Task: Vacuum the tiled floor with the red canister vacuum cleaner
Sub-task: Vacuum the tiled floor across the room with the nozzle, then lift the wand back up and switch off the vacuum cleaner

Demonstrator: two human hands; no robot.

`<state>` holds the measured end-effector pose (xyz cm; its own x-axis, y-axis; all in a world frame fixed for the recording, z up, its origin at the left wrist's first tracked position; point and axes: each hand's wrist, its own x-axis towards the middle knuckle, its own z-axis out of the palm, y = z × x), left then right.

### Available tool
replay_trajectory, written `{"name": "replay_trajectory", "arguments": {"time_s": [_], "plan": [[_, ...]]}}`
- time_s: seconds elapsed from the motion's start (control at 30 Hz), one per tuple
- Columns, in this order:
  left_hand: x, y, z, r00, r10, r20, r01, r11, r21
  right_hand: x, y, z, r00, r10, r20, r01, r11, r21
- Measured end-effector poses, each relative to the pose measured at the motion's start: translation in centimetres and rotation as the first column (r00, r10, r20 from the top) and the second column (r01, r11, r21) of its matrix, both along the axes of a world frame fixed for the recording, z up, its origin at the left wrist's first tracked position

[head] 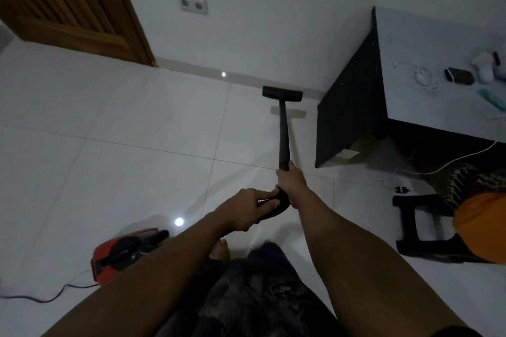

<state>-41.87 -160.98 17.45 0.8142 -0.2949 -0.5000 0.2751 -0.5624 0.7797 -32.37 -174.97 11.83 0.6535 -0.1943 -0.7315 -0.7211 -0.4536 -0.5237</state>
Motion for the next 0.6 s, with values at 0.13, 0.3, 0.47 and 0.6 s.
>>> {"name": "replay_trajectory", "arguments": {"time_s": [0.13, 0.3, 0.47, 0.6], "plan": [[-3.9, 1.5, 1.8, 0.994, 0.095, 0.056, -0.094, 0.995, -0.015, -3.1, 1.6, 3.2, 0.999, 0.026, 0.019, -0.028, 0.996, 0.079], [-8.1, 3.2, 4.6, 0.972, 0.134, 0.191, -0.141, 0.99, 0.026, -7.1, 3.4, 7.4, 0.999, 0.029, 0.022, -0.033, 0.981, 0.191], [-13.7, 5.2, 7.2, 0.911, 0.188, 0.366, -0.232, 0.969, 0.079, -12.3, 4.9, 10.0, 0.999, 0.018, -0.048, -0.002, 0.954, 0.299], [-18.4, 7.1, 8.5, 0.867, 0.224, 0.446, -0.314, 0.939, 0.139, -17.8, 5.5, 11.0, 0.999, 0.04, -0.007, -0.033, 0.899, 0.437]]}}
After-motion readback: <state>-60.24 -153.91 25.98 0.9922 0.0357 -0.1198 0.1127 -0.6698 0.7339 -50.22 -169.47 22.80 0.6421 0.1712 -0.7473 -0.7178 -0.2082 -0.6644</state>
